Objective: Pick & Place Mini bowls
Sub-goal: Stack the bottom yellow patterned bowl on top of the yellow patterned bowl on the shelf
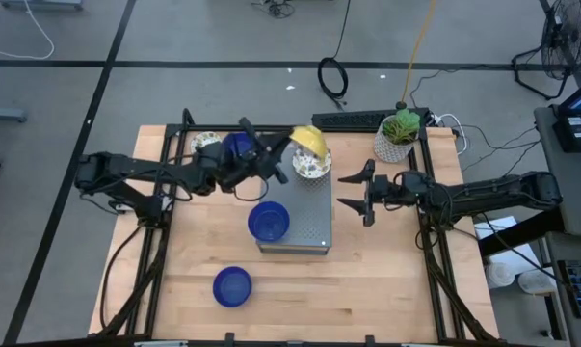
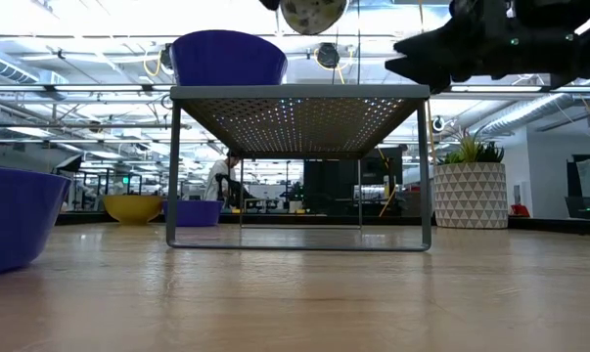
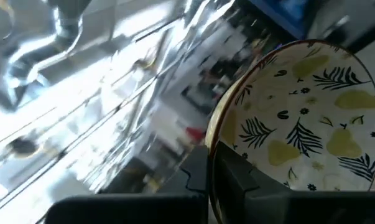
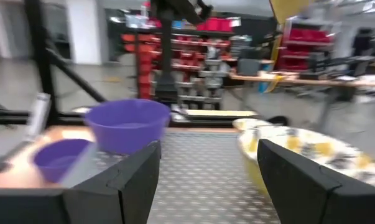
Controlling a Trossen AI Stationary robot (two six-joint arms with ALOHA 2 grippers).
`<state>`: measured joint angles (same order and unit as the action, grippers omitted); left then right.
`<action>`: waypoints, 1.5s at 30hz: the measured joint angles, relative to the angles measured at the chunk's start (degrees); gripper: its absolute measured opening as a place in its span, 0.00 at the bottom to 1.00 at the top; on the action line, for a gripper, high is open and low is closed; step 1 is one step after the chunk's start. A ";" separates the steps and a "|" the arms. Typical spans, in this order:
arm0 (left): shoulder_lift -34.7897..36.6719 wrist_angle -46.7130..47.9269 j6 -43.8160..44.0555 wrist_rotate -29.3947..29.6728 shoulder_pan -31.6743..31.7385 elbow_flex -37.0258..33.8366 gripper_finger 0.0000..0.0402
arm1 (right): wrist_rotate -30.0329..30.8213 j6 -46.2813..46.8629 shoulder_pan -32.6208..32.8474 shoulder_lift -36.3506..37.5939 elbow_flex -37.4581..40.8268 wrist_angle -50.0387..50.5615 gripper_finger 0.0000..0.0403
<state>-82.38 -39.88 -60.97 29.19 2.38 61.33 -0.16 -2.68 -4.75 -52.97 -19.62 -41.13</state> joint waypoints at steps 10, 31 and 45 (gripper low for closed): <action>6.70 2.81 6.95 34.60 -1.33 1.06 0.02 | 10.62 -10.30 -0.88 0.00 0.02 -2.15 0.63; 17.64 4.20 19.78 21.01 2.18 -15.73 0.02 | 16.87 -12.06 -3.14 -30.60 -28.69 -5.32 0.63; 16.19 2.43 10.56 19.81 1.04 -15.73 0.02 | 19.19 -12.41 -3.12 -44.69 -46.27 -5.12 0.63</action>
<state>-66.19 -37.45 -50.41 49.01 3.42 45.60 19.03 -15.10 -7.88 -97.66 -65.88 -46.25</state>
